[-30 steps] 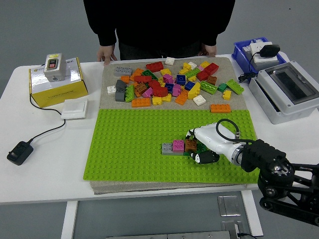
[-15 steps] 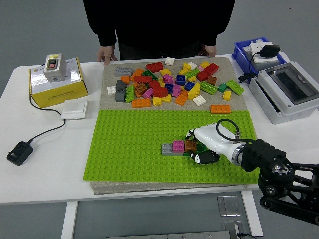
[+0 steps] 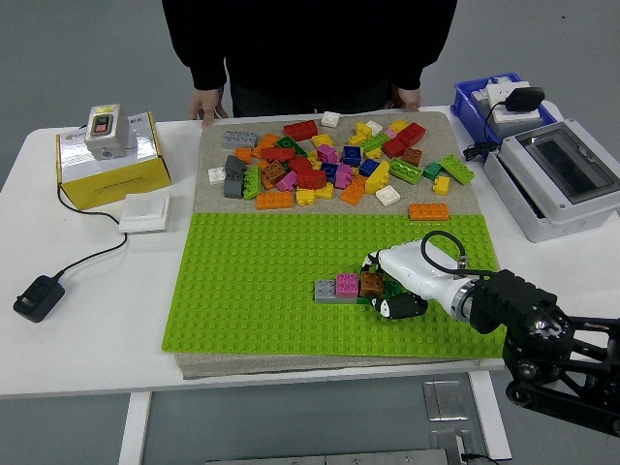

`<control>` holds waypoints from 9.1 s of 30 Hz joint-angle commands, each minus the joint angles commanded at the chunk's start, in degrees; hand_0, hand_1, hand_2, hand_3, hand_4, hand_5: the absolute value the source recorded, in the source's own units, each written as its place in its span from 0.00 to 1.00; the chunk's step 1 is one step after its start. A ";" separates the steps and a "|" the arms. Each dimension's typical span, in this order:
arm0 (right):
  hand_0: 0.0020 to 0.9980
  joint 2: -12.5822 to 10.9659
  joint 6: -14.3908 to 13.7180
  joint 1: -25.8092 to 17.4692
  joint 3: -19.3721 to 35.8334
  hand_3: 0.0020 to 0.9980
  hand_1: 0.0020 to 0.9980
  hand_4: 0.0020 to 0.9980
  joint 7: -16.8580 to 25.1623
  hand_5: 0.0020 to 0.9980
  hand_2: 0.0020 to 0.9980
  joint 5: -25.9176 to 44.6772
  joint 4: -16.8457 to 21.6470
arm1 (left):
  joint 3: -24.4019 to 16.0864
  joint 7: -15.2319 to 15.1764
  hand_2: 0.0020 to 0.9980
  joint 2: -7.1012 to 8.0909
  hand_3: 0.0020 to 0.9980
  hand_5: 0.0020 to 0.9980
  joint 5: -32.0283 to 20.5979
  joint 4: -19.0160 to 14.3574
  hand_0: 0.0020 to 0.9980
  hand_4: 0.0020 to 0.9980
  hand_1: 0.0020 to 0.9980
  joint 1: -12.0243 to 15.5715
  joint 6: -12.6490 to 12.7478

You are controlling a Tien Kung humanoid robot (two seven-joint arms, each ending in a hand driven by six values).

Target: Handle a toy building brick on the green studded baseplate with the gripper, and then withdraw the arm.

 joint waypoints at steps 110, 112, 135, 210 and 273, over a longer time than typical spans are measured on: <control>0.13 -2.39 -2.59 0.13 -0.40 0.81 0.18 0.44 3.25 0.37 0.72 1.46 2.05 | -0.10 -0.49 0.56 0.08 0.60 0.58 0.92 0.00 0.64 0.16 0.60 -0.06 1.30; 0.13 -2.41 -2.60 0.09 -0.38 0.81 0.18 0.44 3.24 0.37 0.72 1.41 2.10 | -0.08 -0.52 0.56 0.07 0.60 0.58 0.90 0.00 0.64 0.16 0.60 -0.06 1.31; 0.13 -2.99 -2.98 -0.31 -0.10 0.80 0.17 0.41 3.63 0.35 0.71 1.49 3.03 | -0.15 -0.57 0.56 0.06 0.60 0.58 1.14 0.00 0.64 0.16 0.60 -0.06 1.45; 0.12 -3.83 -4.02 -1.45 1.17 0.75 0.16 0.36 6.73 0.35 0.70 6.88 2.98 | -0.36 -1.08 0.55 0.18 0.60 0.59 1.87 0.00 0.64 0.15 0.60 -0.26 2.02; 0.09 -7.37 2.39 6.43 -4.14 0.65 0.13 0.00 4.50 0.15 0.68 1.97 8.20 | -0.68 -0.88 0.55 0.41 0.60 0.59 2.11 0.00 0.63 0.16 0.60 -0.32 2.19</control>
